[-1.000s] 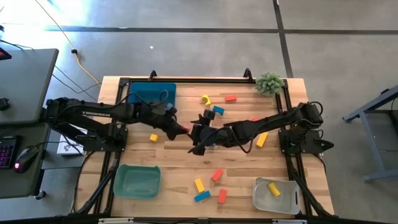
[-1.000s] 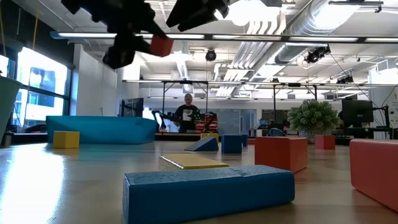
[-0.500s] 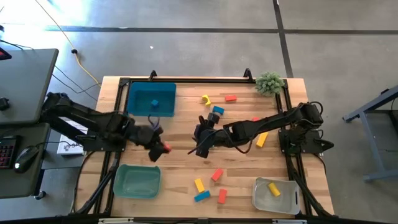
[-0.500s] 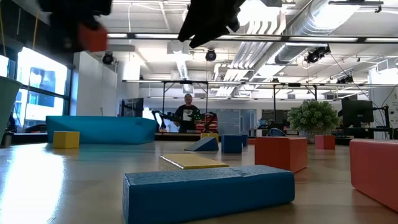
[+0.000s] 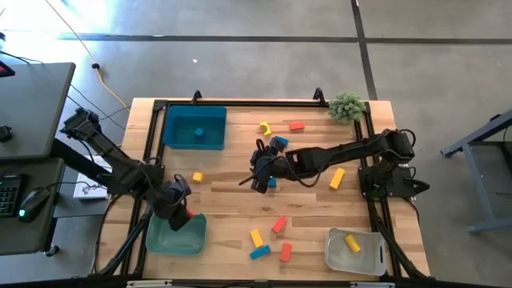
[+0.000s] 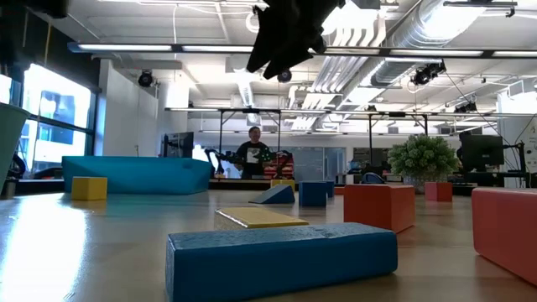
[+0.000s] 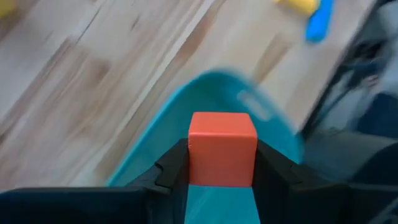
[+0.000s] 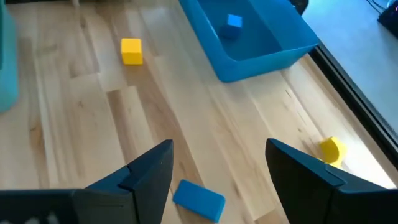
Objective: Sort & place blocks by color
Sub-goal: Put the orange block into the green bin
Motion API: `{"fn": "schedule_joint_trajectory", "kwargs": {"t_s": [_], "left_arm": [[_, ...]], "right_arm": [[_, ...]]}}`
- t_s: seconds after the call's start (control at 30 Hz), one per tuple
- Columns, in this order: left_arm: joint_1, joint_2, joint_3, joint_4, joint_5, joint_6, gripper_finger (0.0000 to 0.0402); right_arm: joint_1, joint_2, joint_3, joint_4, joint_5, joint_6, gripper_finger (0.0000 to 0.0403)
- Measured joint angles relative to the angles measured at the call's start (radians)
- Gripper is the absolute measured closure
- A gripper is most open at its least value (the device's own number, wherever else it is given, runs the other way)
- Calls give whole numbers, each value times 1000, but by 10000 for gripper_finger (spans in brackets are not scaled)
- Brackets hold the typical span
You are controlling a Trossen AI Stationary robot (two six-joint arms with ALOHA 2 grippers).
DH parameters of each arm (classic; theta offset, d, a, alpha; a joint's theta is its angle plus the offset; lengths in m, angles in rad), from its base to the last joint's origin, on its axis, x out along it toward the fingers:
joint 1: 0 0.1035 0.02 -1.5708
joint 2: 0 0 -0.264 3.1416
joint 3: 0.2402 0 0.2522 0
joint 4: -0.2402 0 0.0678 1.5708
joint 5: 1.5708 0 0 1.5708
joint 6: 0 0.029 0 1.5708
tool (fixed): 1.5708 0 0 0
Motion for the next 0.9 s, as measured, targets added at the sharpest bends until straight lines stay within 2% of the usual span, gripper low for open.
{"fn": "schedule_joint_trajectory", "kwargs": {"t_s": [0.1,0.3,0.57,0.77,0.9], "left_arm": [[-54,35,-3,-76,28,-40,295],[-110,117,-38,-52,74,-41,282],[-119,219,-39,-47,131,70,276],[-119,241,-39,-46,151,125,273],[-119,243,-39,-48,184,160,257]], "right_arm": [[-18,0,0,-2,-13,37,159],[-40,0,0,-2,-35,76,159],[-40,0,0,-2,-29,102,159],[-41,0,0,-2,-26,144,159],[-47,0,0,-10,-15,177,159]]}}
